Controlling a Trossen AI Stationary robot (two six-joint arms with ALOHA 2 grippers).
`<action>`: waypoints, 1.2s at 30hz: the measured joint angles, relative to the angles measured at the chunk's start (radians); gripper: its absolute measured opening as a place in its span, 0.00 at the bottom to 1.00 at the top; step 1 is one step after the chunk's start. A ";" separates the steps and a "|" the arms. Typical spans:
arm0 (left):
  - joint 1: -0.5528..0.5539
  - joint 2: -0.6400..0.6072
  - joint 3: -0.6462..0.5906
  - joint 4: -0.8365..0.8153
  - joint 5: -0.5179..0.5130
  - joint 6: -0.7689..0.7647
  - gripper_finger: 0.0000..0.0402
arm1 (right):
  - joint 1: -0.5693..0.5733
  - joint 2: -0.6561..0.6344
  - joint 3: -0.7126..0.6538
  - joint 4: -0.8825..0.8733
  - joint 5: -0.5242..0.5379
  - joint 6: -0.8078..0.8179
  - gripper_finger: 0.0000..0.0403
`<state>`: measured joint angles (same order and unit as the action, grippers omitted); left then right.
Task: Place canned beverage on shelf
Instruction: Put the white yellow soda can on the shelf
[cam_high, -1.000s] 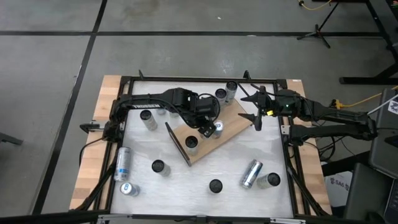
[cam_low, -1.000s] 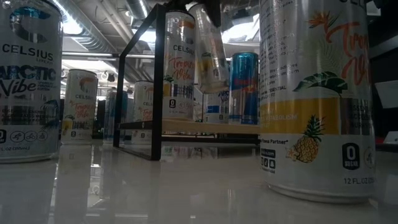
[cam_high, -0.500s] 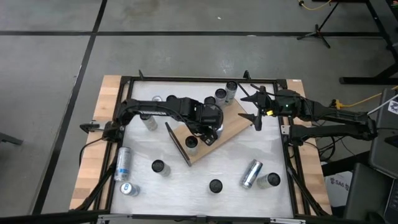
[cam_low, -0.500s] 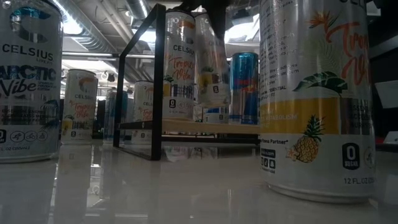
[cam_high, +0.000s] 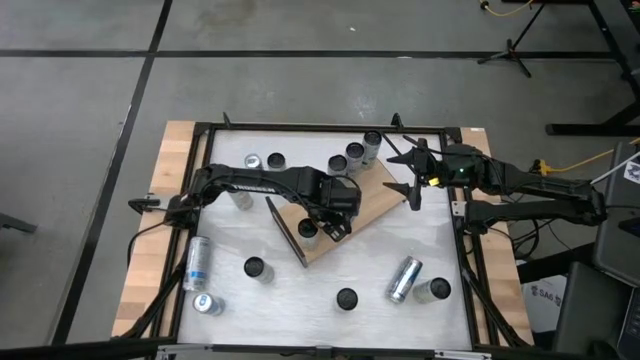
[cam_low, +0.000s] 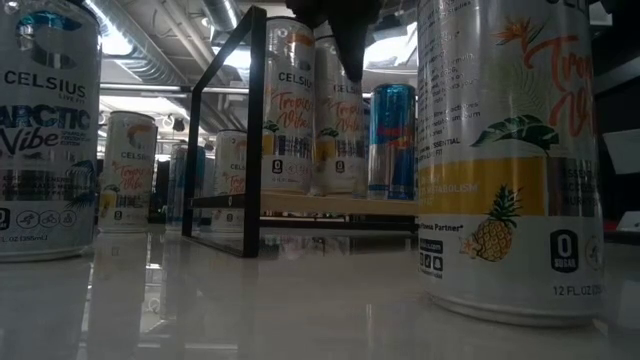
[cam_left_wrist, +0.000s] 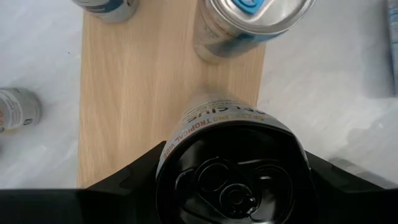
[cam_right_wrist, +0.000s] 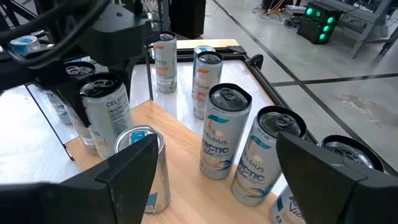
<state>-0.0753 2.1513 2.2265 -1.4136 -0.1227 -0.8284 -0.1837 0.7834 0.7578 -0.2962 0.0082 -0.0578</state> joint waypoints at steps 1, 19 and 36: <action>-0.001 0.000 0.000 0.000 -0.007 -0.003 0.60 | 0.000 0.000 0.000 0.000 0.000 0.000 0.79; -0.029 0.019 0.000 0.010 -0.024 0.000 0.60 | 0.000 0.000 0.000 0.001 0.000 0.000 0.79; -0.028 0.020 0.000 0.020 -0.027 0.000 0.73 | 0.000 0.000 0.000 0.001 0.000 0.000 0.79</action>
<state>-0.1032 2.1712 2.2265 -1.3939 -0.1493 -0.8280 -0.1837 0.7834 0.7578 -0.2955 0.0079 -0.0575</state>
